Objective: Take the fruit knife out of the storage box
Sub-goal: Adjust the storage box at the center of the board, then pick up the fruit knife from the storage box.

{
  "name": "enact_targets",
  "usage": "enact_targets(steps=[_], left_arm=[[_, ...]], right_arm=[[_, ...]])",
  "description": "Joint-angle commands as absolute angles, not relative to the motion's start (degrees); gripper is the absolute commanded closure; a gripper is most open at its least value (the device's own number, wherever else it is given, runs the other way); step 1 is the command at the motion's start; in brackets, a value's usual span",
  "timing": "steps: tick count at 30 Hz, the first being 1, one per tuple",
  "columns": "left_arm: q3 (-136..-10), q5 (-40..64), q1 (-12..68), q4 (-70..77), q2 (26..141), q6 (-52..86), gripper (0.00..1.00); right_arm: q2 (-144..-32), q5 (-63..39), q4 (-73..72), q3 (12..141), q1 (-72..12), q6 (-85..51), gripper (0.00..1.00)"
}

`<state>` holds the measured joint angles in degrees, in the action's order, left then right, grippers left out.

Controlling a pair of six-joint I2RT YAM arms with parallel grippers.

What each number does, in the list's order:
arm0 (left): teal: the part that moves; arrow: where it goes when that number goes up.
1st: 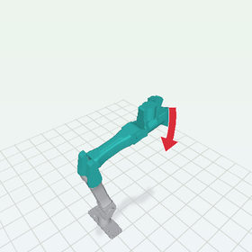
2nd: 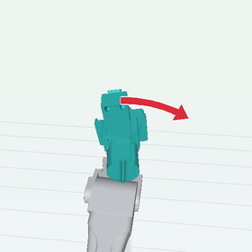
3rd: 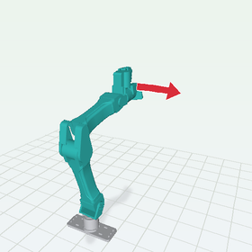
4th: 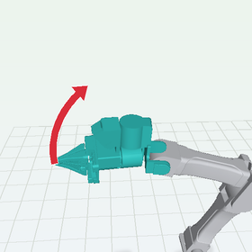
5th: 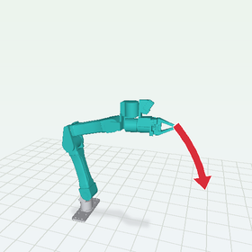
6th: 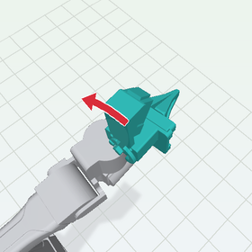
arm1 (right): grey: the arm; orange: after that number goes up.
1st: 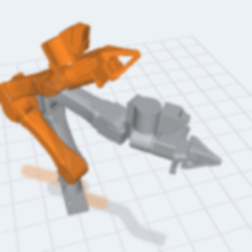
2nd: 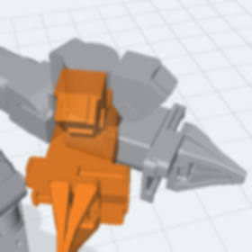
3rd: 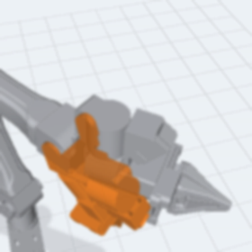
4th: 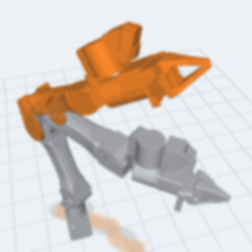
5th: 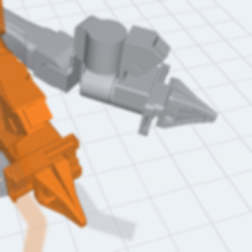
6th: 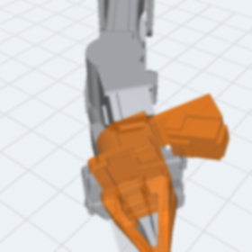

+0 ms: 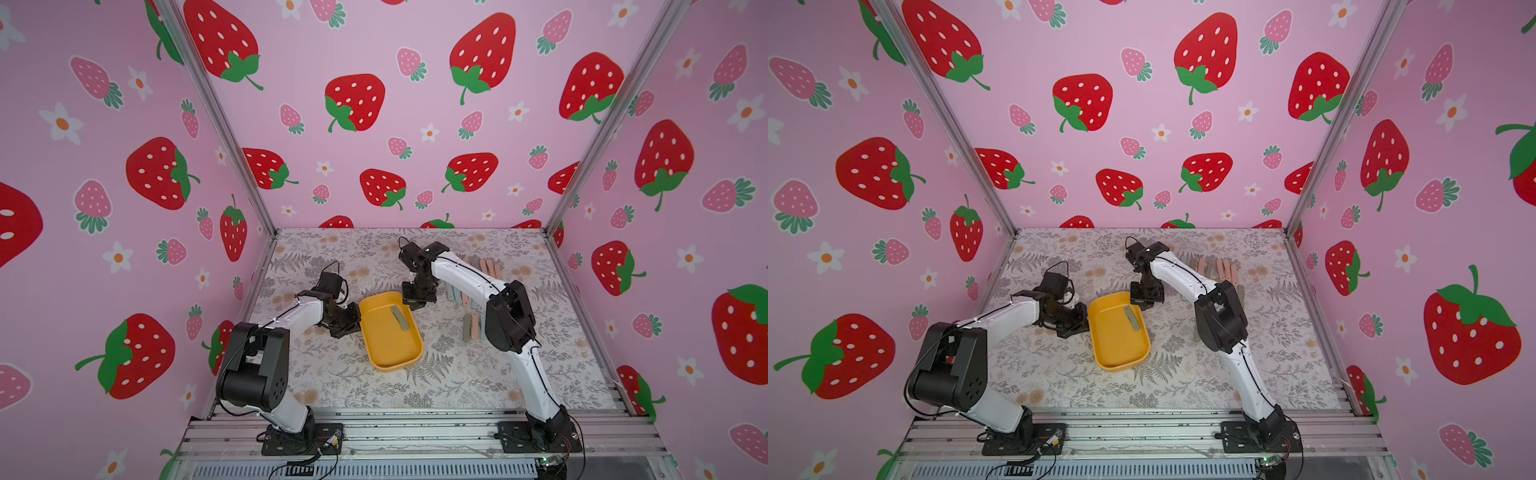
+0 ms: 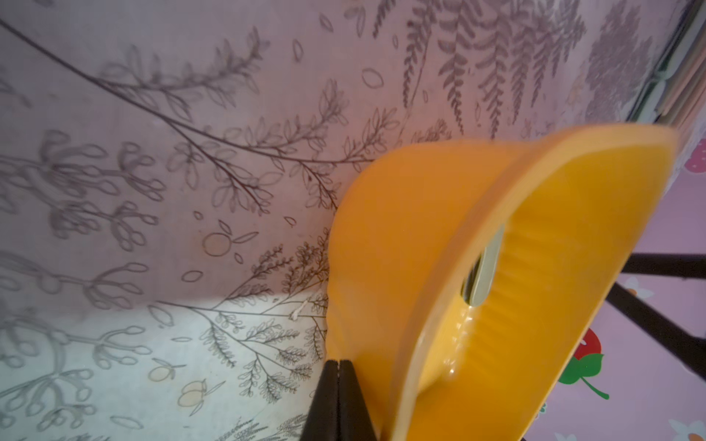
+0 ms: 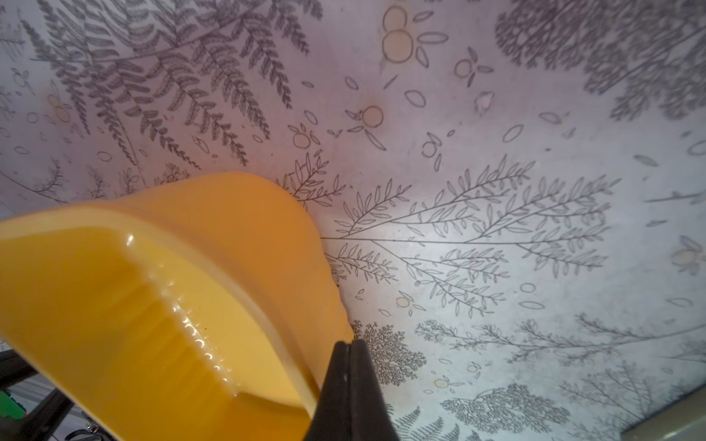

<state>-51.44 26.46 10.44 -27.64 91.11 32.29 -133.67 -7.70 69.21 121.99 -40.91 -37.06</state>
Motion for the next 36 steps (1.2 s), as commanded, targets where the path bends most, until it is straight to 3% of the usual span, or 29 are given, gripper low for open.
enact_targets(steps=[1, 6, 11, 12, 17, 20, 24, 36], left_arm=[[-51.0, 28.0, 11.5, -26.6, 90.3, 33.4, 1.0], [-51.8, 25.3, 11.1, -31.0, 86.9, 31.4, 1.0], [-54.4, 19.2, 11.0, -39.4, 76.2, 29.7, 1.0], [-55.2, 18.2, 10.9, -40.9, 74.1, 29.3, 1.0], [-58.3, 11.7, 10.9, -47.5, 66.3, 27.7, 0.3], [-59.6, 9.5, 10.9, -49.9, 64.8, 27.0, 0.14], [-60.4, 9.5, 10.9, -50.8, 64.3, 26.5, 0.1], [-58.5, 11.8, 10.9, -47.9, 64.3, 27.6, 0.1]], right_arm=[[-136.3, -7.5, 73.0, 126.0, -40.6, -35.9, 1.0], [-134.4, 1.7, 76.7, 127.3, -40.8, -36.2, 1.0], [-131.9, 8.2, 79.1, 129.6, -43.7, -31.3, 1.0], [-131.6, 8.5, 79.0, 129.5, -44.4, -30.1, 0.96], [-132.7, 10.2, 78.7, 130.3, -47.8, -24.0, 0.64], [-134.5, 11.1, 78.9, 132.1, -49.2, -21.3, 0.51], [-136.9, 10.5, 78.6, 133.8, -50.0, -19.2, 0.49], [-143.5, 9.3, 77.2, 136.6, -49.2, -17.8, 0.49]])
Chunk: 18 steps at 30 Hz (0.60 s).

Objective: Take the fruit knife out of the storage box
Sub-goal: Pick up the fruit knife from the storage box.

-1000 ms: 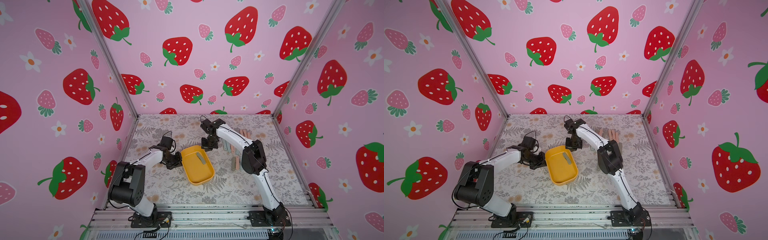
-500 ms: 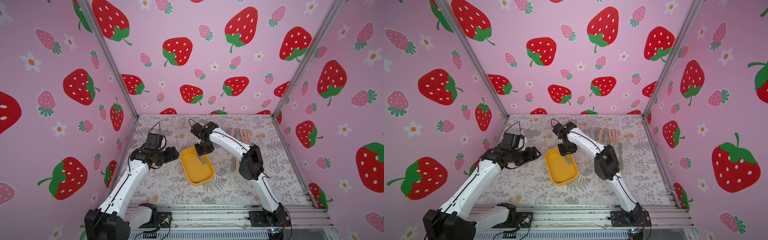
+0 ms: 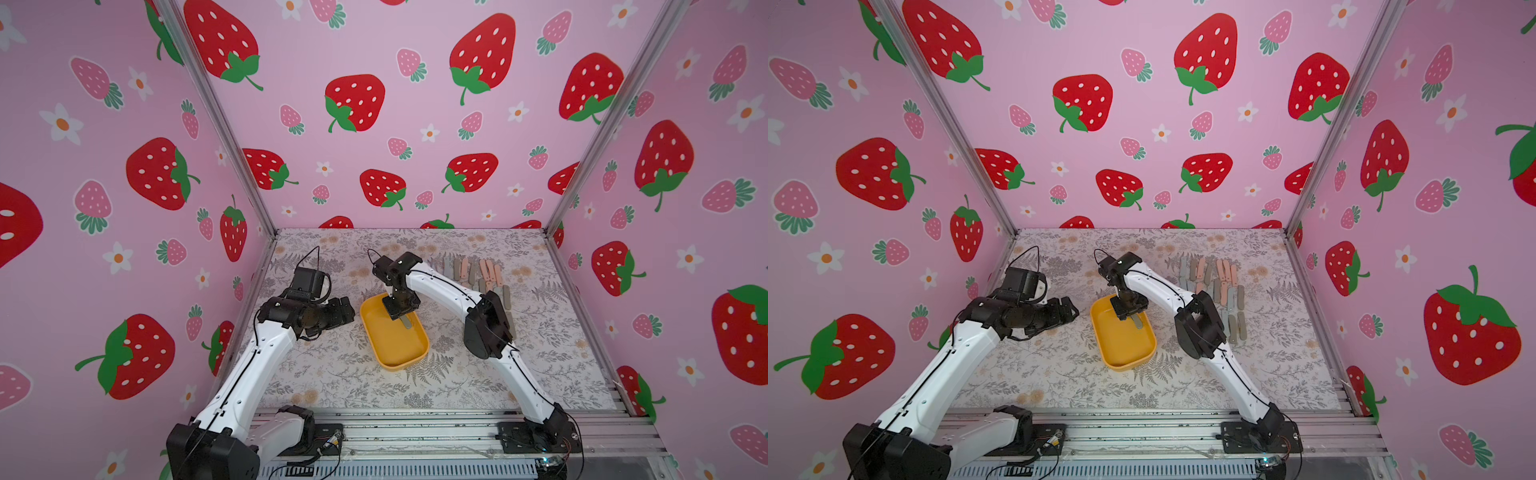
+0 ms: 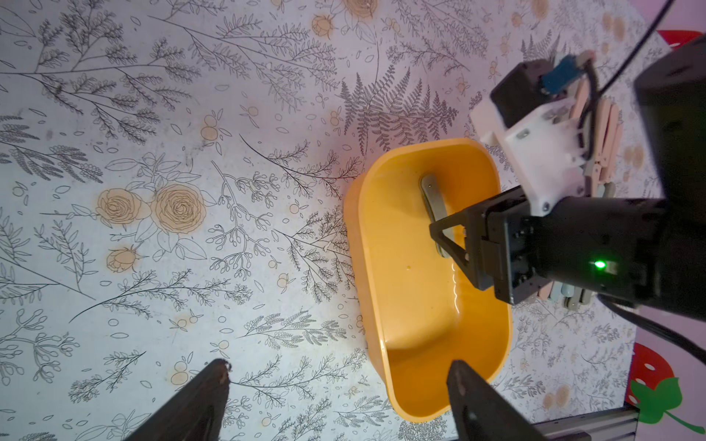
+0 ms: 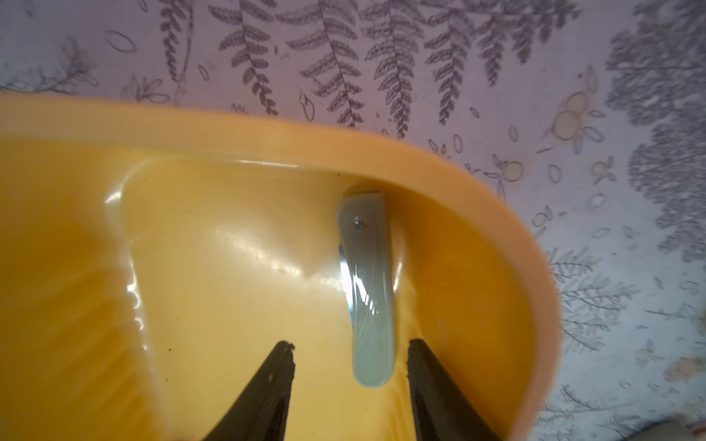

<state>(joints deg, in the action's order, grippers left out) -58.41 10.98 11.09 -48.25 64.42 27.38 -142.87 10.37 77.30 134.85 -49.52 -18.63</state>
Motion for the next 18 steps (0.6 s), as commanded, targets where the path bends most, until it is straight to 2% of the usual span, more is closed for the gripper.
enact_targets(steps=[1, 3, 5, 8, 12, 16, 18], left_arm=[[-58.5, 11.9, 10.9, -47.7, 64.4, 27.7, 0.11], [-58.5, 12.0, 10.9, -47.6, 64.5, 27.7, 0.11], [-58.4, 12.3, 10.9, -47.5, 64.2, 27.4, 0.11], [-58.1, 12.0, 10.9, -47.6, 63.6, 27.3, 0.11], [-57.5, 12.2, 10.9, -47.7, 63.1, 27.3, 0.11], [-56.8, 12.3, 10.9, -46.9, 62.9, 27.7, 0.11], [-56.8, 12.5, 10.9, -46.4, 63.0, 27.9, 0.11]], right_arm=[[-144.1, 8.9, 77.0, 136.6, -49.1, -17.9, 0.49], [-145.1, 8.4, 76.7, 136.5, -49.0, -18.0, 0.49], [-146.1, 7.3, 76.5, 136.4, -48.9, -18.3, 0.39], [-146.8, 5.9, 76.0, 135.7, -48.8, -18.7, 0.31], [-146.4, 4.3, 74.8, 133.8, -48.8, -19.2, 0.31], [-145.4, 3.8, 73.6, 131.6, -48.8, -19.6, 0.49], [-145.1, 3.9, 73.4, 130.8, -48.8, -19.8, 0.63]])
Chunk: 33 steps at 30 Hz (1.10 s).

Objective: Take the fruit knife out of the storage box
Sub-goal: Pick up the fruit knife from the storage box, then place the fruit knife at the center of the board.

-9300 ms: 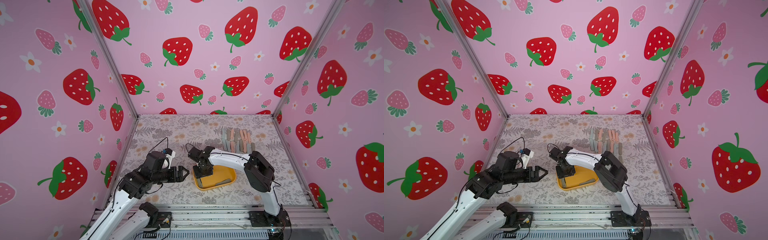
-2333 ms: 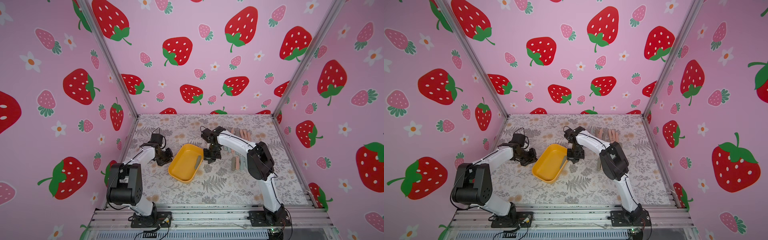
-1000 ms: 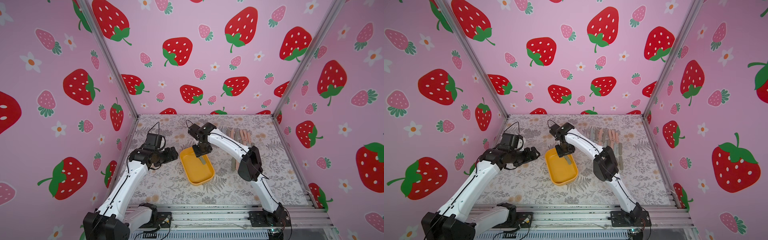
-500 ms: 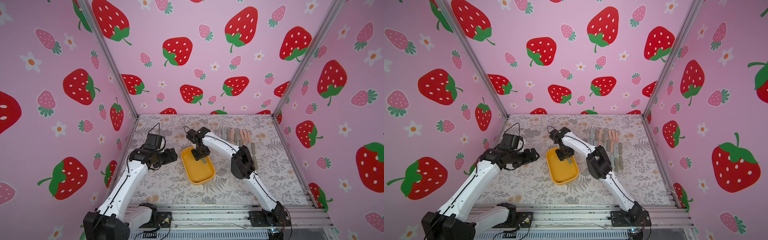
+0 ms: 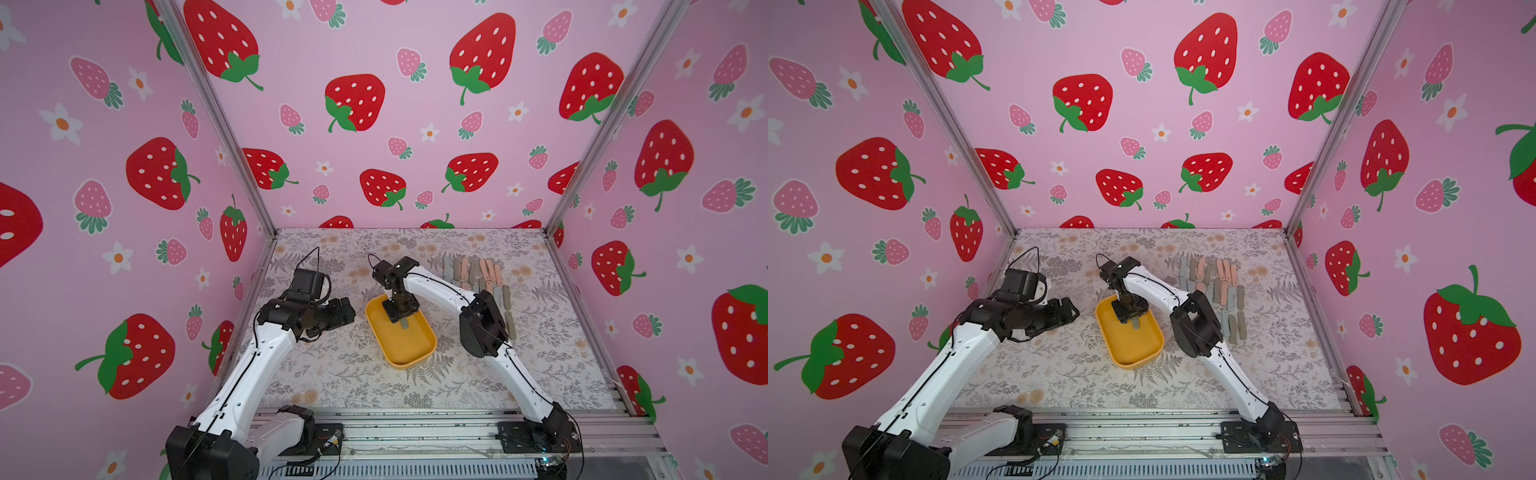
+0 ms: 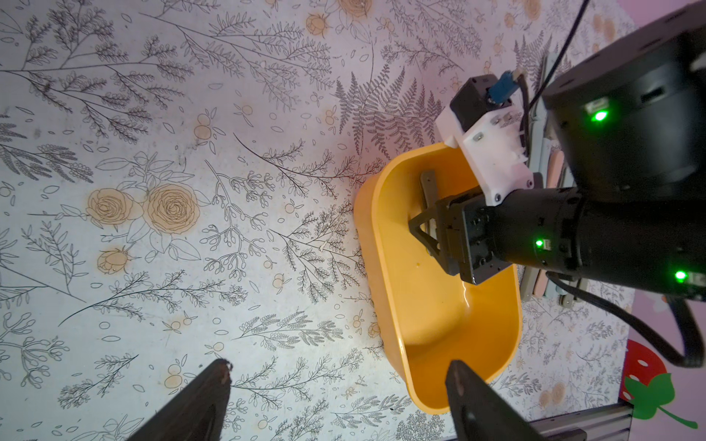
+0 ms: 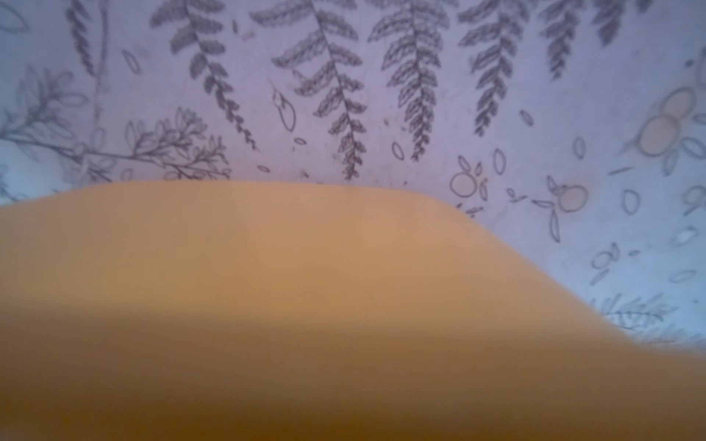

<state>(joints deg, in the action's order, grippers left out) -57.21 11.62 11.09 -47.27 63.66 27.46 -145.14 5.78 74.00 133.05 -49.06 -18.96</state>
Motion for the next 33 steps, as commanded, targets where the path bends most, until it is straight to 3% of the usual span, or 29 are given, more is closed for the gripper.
enact_targets(steps=[1, 3, 5, 21, 33], left_arm=[[-56.8, 12.7, 10.9, -46.2, 63.2, 28.0, 0.11], [-57.0, 12.9, 10.9, -46.1, 63.5, 28.1, 0.12], [-57.5, 13.0, 10.9, -46.0, 63.8, 28.1, 0.12], [-68.4, 10.7, 14.0, -48.1, 69.2, 24.9, 0.14], [-78.8, 11.7, 23.7, -40.7, 82.9, 22.8, 0.12]], right_arm=[[-145.1, 4.0, 73.4, 130.7, -48.8, -19.8, 0.7], [-145.0, 4.4, 73.6, 130.6, -48.8, -19.8, 0.83], [-144.4, 4.9, 73.6, 130.6, -48.8, -19.8, 0.89], [-129.8, 6.3, 73.7, 126.0, -47.8, -24.7, 0.93], [-107.9, 8.5, 64.8, 95.2, -39.0, -33.4, 0.96]])
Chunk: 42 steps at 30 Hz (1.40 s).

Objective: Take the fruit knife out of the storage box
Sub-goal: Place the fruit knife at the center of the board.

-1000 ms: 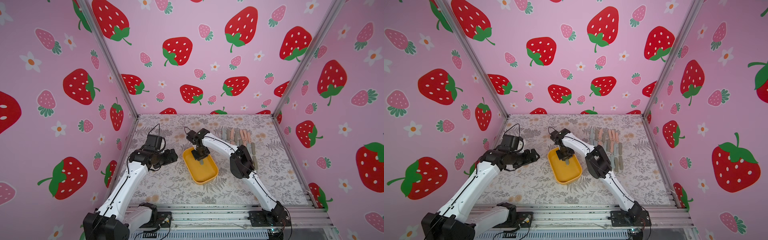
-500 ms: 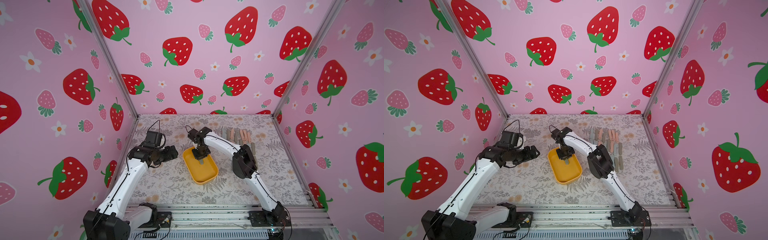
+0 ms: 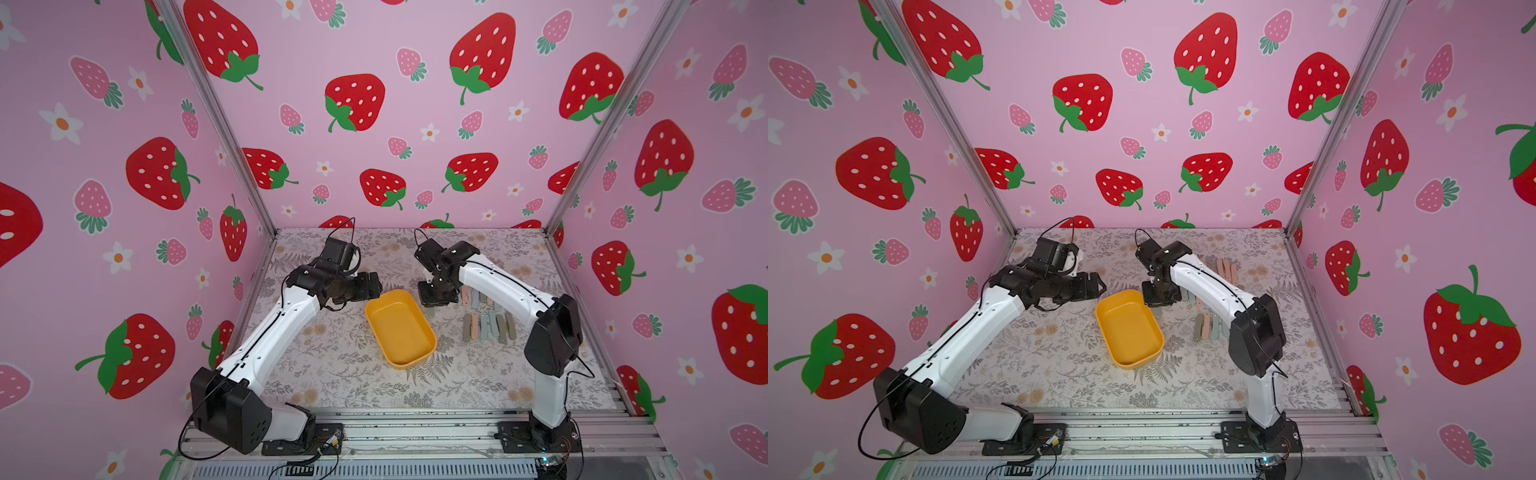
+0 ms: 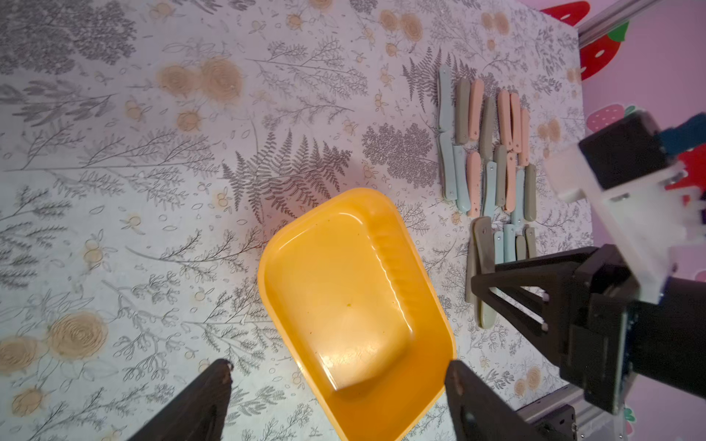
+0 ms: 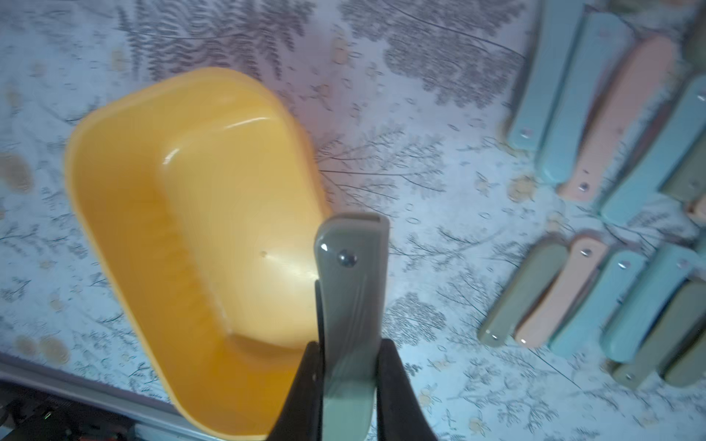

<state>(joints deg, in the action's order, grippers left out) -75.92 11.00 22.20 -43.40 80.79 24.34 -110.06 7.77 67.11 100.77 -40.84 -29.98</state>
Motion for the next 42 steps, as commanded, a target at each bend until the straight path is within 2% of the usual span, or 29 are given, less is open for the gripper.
enact_targets(steps=[1, 8, 23, 25, 26, 27, 30, 32, 33, 34, 37, 42], left_arm=[[-79.2, 12.1, 24.5, -39.6, 83.8, 22.8, 0.12], [-81.0, 14.3, 26.6, -37.2, 88.3, 22.6, 0.11], [-77.5, 14.0, 26.8, -37.7, 86.0, 21.6, 0.11], [-77.2, 13.7, 26.8, -37.6, 85.8, 21.6, 0.11], [-77.0, 13.6, 26.8, -37.6, 85.7, 21.6, 0.11], [-77.0, 13.2, 26.8, -37.7, 85.6, 21.6, 0.1], [-76.9, 12.0, 26.8, -38.5, 85.1, 21.4, 0.09], [-77.2, 10.5, 26.6, -39.1, 84.4, 20.9, 0.07], [-77.4, 9.5, 26.4, -39.7, 83.7, 20.2, 0.05], [-77.8, 8.3, 26.0, -40.5, 82.8, 19.3, 0.02], [-78.2, 1.6, 22.8, -41.8, 78.9, 15.6, 0.01], [-73.8, -11.5, 15.8, -37.9, 73.1, 11.3, 0.01]], right_arm=[[-107.1, 8.2, 64.1, 92.7, -38.2, -33.9, 0.95], [-107.9, 7.9, 58.0, 82.0, -34.5, -34.7, 0.95], [-114.3, 8.5, 54.8, 79.9, -32.6, -33.9, 0.95], [-114.2, 8.8, 54.8, 79.7, -32.6, -33.7, 0.93], [-114.1, 9.1, 54.8, 79.7, -32.6, -33.7, 0.9], [-113.7, 9.6, 55.0, 79.6, -32.6, -33.7, 0.81], [-111.2, 10.4, 55.3, 79.6, -32.6, -33.7, 0.41], [-108.9, 10.9, 56.0, 80.1, -32.6, -33.4, 0.21], [-107.6, 11.0, 56.7, 80.9, -32.6, -33.4, 0.07], [-106.5, 10.8, 57.6, 82.0, -32.6, -33.3, 0.01], [-103.7, 10.7, 61.3, 87.7, -32.6, -33.2, 0.01], [-99.2, 22.4, 63.3, 95.0, -31.8, -29.5, 0.01]])
